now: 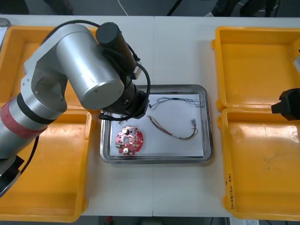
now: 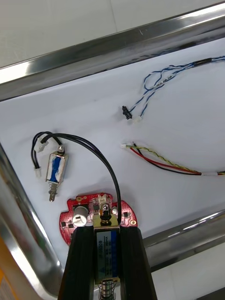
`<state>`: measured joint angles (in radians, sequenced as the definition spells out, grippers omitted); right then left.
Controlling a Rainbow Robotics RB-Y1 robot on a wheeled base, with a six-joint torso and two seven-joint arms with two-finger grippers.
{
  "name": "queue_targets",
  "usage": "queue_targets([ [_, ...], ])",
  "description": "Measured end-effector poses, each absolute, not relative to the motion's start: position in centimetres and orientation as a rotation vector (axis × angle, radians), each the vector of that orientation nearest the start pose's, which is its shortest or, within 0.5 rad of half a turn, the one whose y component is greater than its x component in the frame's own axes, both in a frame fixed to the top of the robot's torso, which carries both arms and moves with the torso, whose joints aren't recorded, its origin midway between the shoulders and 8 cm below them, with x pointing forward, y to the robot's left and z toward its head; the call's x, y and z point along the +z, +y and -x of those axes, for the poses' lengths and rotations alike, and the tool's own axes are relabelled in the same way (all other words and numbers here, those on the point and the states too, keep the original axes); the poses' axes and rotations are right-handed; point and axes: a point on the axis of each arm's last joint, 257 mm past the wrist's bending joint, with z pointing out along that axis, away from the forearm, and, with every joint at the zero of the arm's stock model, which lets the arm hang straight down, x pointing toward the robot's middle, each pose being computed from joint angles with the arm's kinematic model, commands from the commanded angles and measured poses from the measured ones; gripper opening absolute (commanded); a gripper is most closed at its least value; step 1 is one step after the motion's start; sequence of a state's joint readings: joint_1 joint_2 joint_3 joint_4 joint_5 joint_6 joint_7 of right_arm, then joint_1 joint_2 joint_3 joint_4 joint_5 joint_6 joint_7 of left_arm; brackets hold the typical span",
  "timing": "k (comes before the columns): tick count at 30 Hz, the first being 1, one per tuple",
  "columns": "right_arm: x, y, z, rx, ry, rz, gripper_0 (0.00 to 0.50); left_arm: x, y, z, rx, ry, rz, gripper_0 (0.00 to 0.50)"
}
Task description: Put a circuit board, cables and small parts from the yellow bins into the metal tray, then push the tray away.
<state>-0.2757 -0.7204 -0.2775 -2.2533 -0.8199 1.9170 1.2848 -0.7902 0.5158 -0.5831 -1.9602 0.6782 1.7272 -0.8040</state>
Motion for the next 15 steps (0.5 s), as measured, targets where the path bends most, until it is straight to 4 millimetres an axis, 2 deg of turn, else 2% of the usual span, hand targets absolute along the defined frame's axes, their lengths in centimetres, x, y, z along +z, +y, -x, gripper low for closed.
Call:
queue_targets([
  [5,-14.0,-35.1,-39.5,0.045,2.59,0.008,0.5,-20.0,5.5,-45.6,-0.158,2.609,-0.353,0.001],
  [15,-16.3,-37.1,-37.8,0.035,2.648,-0.07,0.5,-23.3,4.7,-47.7,-0.161,2.589,-0.335,0.002],
])
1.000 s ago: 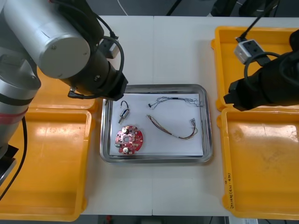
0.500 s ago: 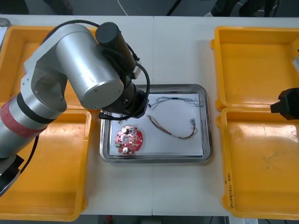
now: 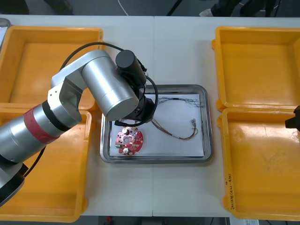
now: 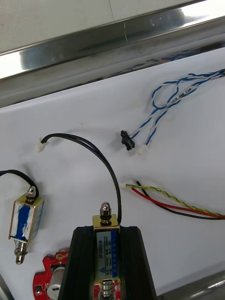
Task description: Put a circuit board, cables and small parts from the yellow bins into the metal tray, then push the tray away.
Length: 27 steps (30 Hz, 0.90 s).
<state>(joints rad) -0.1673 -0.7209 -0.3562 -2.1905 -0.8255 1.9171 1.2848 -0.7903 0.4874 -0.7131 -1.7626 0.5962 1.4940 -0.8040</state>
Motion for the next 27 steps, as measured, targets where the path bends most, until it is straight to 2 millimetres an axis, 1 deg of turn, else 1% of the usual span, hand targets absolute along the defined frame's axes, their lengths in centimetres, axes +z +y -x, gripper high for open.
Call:
queue_targets([
  [3,-16.6,-37.6,-37.6,0.016,2.653,-0.088,0.5,-24.0,4.7,-48.1,-0.159,2.588,-0.329,0.001],
  [8,-16.5,-38.0,-37.6,0.003,2.65,-0.101,0.5,-24.7,5.1,-48.4,-0.138,2.591,-0.324,0.0],
  [15,-16.6,-38.0,-37.6,0.002,2.65,-0.102,0.5,-25.2,5.5,-49.5,-0.146,2.583,-0.295,0.002],
  [18,-16.6,-38.0,-37.6,0.003,2.65,-0.102,0.5,-25.1,5.5,-50.0,-0.148,2.567,-0.287,0.001],
  [21,-16.6,-38.0,-37.5,0.003,2.651,-0.101,0.5,-25.1,5.5,-50.1,-0.149,2.563,-0.287,0.006],
  [22,-16.6,-38.0,-37.5,0.004,2.651,-0.101,0.5,-25.1,5.5,-50.1,-0.149,2.563,-0.287,0.088],
  [23,-16.6,-38.0,-37.5,0.004,2.651,-0.101,0.5,-25.1,5.5,-50.1,-0.149,2.563,-0.287,0.264],
  [24,-16.6,-38.0,-37.5,0.004,2.651,-0.101,0.5,-25.1,5.5,-50.1,-0.149,2.562,-0.287,0.405],
  [25,-16.6,-38.0,-37.5,0.004,2.651,-0.101,0.5,-25.1,5.5,-50.1,-0.149,2.562,-0.287,0.465],
  [26,-16.6,-38.0,-37.5,0.004,2.651,-0.101,0.5,-25.1,5.5,-50.1,-0.149,2.562,-0.287,0.5],
  [27,-16.6,-38.0,-37.5,0.005,2.651,-0.101,0.5,-25.1,5.5,-50.1,-0.149,2.562,-0.287,0.5],
])
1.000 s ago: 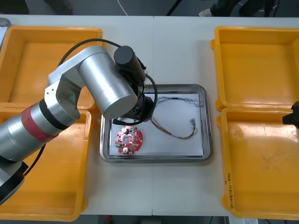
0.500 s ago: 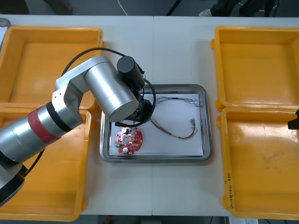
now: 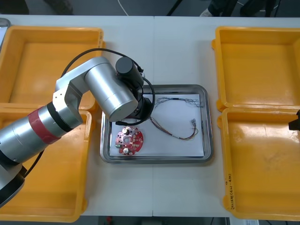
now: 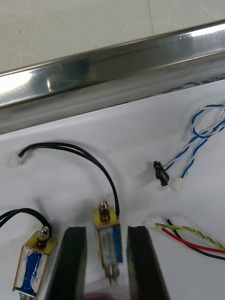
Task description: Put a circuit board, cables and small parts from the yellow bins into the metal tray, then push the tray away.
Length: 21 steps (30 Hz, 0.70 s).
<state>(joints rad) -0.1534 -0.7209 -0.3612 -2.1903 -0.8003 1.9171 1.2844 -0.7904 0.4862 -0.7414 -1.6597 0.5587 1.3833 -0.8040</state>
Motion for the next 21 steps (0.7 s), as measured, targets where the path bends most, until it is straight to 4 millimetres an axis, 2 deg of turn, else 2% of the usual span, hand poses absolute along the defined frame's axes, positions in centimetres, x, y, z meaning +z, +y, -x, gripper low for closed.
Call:
queue_targets([
  [11,-16.6,-37.6,-37.5,0.023,2.655,-0.089,0.5,-24.4,5.7,-49.3,-0.16,2.595,-0.272,0.5],
  [21,-16.7,-36.7,-37.3,0.062,2.664,-0.063,0.5,-18.7,6.4,-47.8,-0.232,2.613,-0.218,0.5],
])
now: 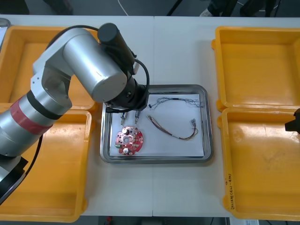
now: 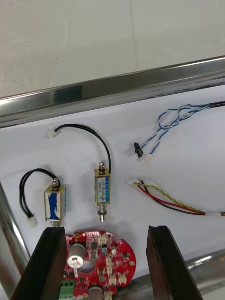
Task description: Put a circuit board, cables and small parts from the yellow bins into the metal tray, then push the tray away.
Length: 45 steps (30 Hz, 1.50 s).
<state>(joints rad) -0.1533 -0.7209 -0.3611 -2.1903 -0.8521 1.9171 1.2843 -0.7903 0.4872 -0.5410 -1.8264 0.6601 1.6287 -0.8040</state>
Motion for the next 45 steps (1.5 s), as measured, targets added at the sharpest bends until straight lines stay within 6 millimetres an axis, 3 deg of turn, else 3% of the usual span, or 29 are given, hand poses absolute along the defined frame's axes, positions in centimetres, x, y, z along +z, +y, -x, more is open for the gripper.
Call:
queue_targets([
  [9,-16.6,-35.0,-37.7,0.088,2.668,0.005,0.5,-13.6,9.9,-46.4,-0.301,2.654,-0.122,0.5],
  [15,-15.8,-31.6,-39.0,0.115,2.657,0.144,0.5,-11.0,13.5,-46.4,-0.302,2.655,-0.033,0.5],
  [22,-14.7,-26.8,-40.3,0.116,2.63,0.35,0.5,-8.6,16.8,-47.0,-0.285,2.573,-0.12,0.5],
  [27,-14.2,-23.6,-40.8,0.112,2.608,0.483,0.5,-8.7,20.0,-46.4,-0.241,2.554,-0.181,0.5],
  [35,-14.4,-17.8,-40.9,0.123,2.57,0.673,0.5,-9.5,25.1,-44.5,-0.236,2.583,-0.09,0.5],
  [42,-16.1,-12.2,-39.6,0.086,2.532,0.908,0.5,-10.5,29.7,-43.1,-0.179,2.601,0.003,0.5],
  [45,-17.4,-10.7,-38.6,0.031,2.484,1.104,0.5,-10.9,31.4,-42.6,-0.159,2.608,0.022,0.5],
])
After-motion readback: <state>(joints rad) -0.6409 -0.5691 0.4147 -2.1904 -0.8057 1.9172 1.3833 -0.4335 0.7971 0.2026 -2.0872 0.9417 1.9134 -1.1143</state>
